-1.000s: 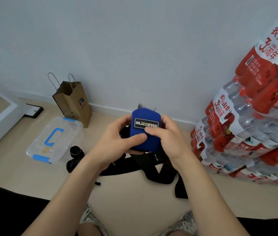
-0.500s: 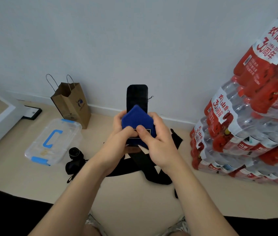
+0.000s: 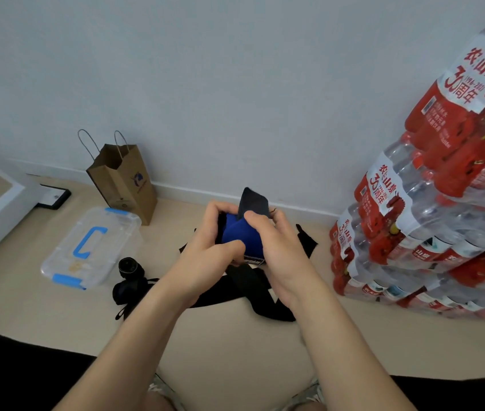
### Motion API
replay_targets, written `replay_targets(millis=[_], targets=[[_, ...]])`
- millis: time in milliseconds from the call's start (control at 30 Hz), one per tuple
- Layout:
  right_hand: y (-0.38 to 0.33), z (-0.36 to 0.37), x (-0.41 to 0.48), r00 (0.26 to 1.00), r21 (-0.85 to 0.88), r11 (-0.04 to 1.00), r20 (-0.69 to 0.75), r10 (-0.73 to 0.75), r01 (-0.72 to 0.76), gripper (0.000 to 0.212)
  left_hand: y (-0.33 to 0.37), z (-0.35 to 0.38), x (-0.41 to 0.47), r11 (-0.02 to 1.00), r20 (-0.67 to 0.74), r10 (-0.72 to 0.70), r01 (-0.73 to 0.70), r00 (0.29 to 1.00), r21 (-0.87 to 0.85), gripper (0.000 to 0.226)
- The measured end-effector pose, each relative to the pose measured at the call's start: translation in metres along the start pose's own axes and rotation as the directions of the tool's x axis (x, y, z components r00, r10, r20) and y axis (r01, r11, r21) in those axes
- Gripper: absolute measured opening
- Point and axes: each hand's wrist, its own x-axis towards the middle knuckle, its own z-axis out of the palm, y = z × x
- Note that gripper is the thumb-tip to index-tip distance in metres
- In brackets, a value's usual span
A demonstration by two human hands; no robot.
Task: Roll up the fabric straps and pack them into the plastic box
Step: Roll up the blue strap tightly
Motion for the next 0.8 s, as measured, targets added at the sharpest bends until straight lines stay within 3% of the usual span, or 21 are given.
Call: replay_targets(millis=[67, 133, 267, 367, 467, 567, 700, 800], targets=[[0.003, -0.001, -0.001, 0.981, 0.039, 0.982, 0.059, 0.184, -0.186, 0.039, 0.001, -0.001, -0.002, 0.992, -0.059, 0.053, -0.046, 0.997, 0.115, 0.066], [0.005, -0.005, -0.003, 0.95, 0.091, 0.953, 0.147, 0.274, -0.289, 0.038, 0.001, -0.001, -0.003, 0.971, -0.016, 0.096, -0.09, 0.995, 0.222, 0.075], [0.006, -0.01, -0.003, 0.958, 0.215, 0.95, 0.222, 0.18, -0.228, 0.033, -0.005, 0.003, -0.007, 0.985, 0.014, 0.111, -0.112, 0.994, 0.134, 0.078], [0.019, -0.004, -0.001, 0.987, 0.281, 0.946, 0.081, 0.142, -0.159, 0.031, -0.013, 0.008, -0.005, 0.997, -0.059, 0.077, -0.076, 0.995, 0.03, 0.066], [0.038, 0.003, 0.003, 0.977, 0.194, 0.979, -0.19, 0.098, -0.061, 0.033, -0.028, 0.013, -0.007, 0.995, -0.082, -0.096, 0.097, 0.992, 0.007, 0.054], [0.059, -0.001, 0.005, 0.937, 0.043, 0.999, -0.349, 0.025, -0.011, 0.02, -0.043, 0.015, -0.012, 0.945, 0.008, -0.322, 0.322, 0.947, -0.061, 0.032], [0.106, -0.003, 0.006, 0.924, -0.014, 0.991, -0.362, 0.121, -0.136, 0.024, -0.067, 0.0, -0.016, 0.905, 0.013, -0.421, 0.419, 0.907, 0.069, 0.023], [0.134, -0.01, 0.009, 0.949, -0.304, 0.931, -0.295, 0.108, -0.201, 0.01, -0.096, -0.011, -0.022, 0.883, -0.011, -0.446, 0.442, 0.895, 0.158, 0.021]])
